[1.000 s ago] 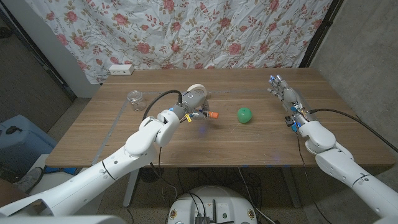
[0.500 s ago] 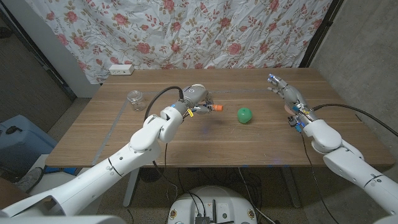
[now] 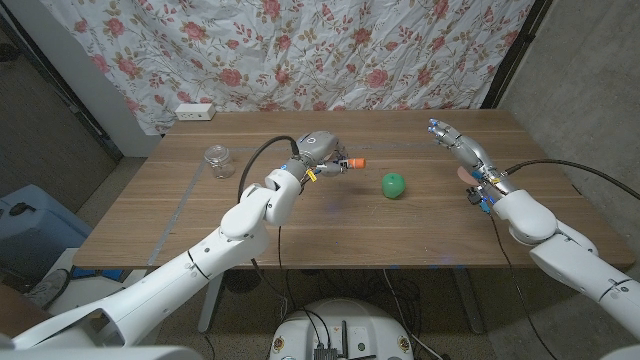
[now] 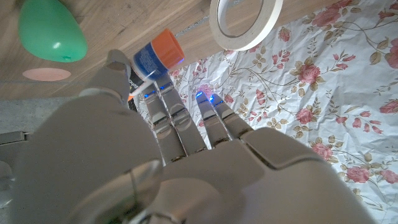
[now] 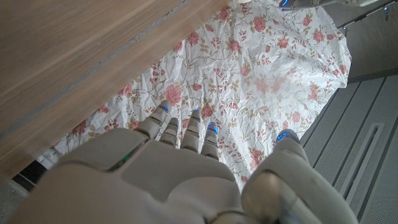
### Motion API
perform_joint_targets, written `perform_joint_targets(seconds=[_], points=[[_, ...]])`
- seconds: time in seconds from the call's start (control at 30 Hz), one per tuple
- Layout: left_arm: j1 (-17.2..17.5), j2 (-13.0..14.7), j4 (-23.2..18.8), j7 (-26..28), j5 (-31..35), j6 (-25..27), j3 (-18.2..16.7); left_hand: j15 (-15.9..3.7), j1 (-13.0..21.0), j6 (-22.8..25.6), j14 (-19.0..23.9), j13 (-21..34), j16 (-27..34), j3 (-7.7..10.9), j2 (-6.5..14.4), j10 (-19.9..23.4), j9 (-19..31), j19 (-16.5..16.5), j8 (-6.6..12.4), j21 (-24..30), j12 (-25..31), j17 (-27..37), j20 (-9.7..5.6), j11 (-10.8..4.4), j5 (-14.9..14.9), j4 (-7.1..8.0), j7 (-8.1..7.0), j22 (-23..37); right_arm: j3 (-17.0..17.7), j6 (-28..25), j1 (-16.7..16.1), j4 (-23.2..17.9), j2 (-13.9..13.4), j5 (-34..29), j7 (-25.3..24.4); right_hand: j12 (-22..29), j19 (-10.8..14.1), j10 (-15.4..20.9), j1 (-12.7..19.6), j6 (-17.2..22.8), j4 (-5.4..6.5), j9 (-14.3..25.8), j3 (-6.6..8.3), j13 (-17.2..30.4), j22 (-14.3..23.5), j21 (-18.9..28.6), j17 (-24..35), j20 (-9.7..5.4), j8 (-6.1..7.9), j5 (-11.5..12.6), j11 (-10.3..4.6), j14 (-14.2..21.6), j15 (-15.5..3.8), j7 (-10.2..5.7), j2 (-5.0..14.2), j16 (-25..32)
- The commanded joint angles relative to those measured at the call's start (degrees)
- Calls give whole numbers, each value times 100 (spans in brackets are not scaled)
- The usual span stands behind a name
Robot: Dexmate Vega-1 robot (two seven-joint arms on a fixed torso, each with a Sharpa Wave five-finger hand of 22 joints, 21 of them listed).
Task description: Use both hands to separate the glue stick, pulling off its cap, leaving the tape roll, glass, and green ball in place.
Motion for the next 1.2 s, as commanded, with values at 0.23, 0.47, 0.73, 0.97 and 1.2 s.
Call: perform_joint_targets(seconds=[0.23, 0.47, 0.73, 0.97, 1.2], points=[[-163, -314, 250, 548, -140, 247, 273, -862, 81, 584, 38, 30, -12, -22, 164, 270, 38, 39, 34, -12, 28, 12, -294, -203, 24, 19, -114, 25, 10, 58, -40, -178, -286, -453, 157, -20, -147, -130, 328, -149, -236, 34, 103, 21, 27, 16, 6, 59, 15, -86, 6, -197, 50, 11, -42, 2], [-179, -473, 329, 804, -127, 411, 380, -864, 76, 594, 39, 30, -13, -32, 171, 285, 39, 38, 26, -14, 24, 11, -286, -202, 24, 21, -109, 26, 28, 0, -59, -283, -403, -673, 167, -49, -202, -258, 465, -218, -312, 39, 143, 29, 27, 27, 6, 74, 20, -103, 10, -249, 61, 29, -88, 15], [-323, -699, 677, 1249, -416, 200, 464, -866, 77, 606, 41, 31, -13, -40, 179, 300, 41, 39, 19, -14, 21, 11, -285, -202, 25, 20, -108, 26, -127, -33, 159, -248, -471, -922, 316, -50, -227, -323, 576, -287, -359, 43, 170, 36, 26, 36, 5, 86, 20, -96, -17, -280, 79, 30, -140, 25], [-350, -829, 799, 1448, -475, 278, 591, -864, 80, 643, 56, 32, -8, -49, 199, 326, 43, 19, 18, -23, 19, 13, -271, -202, 27, 20, -99, 26, -197, -147, 254, -355, -575, -1149, 367, -45, -269, -384, 733, -399, -394, 49, 223, 46, 25, 39, 5, 91, 13, -93, -32, -316, 129, 75, -172, 36], [-413, -898, 910, 1576, -563, 300, 677, -865, 87, 648, 63, 33, -7, -55, 211, 356, 44, 7, 7, -27, 21, 13, -255, -203, 28, 15, -90, 25, -252, -297, 370, -433, -665, -1342, 397, -38, -283, -411, 840, -420, -407, 53, 266, 51, 24, 44, 6, 97, 28, -89, -32, -320, 154, 75, -178, 49]])
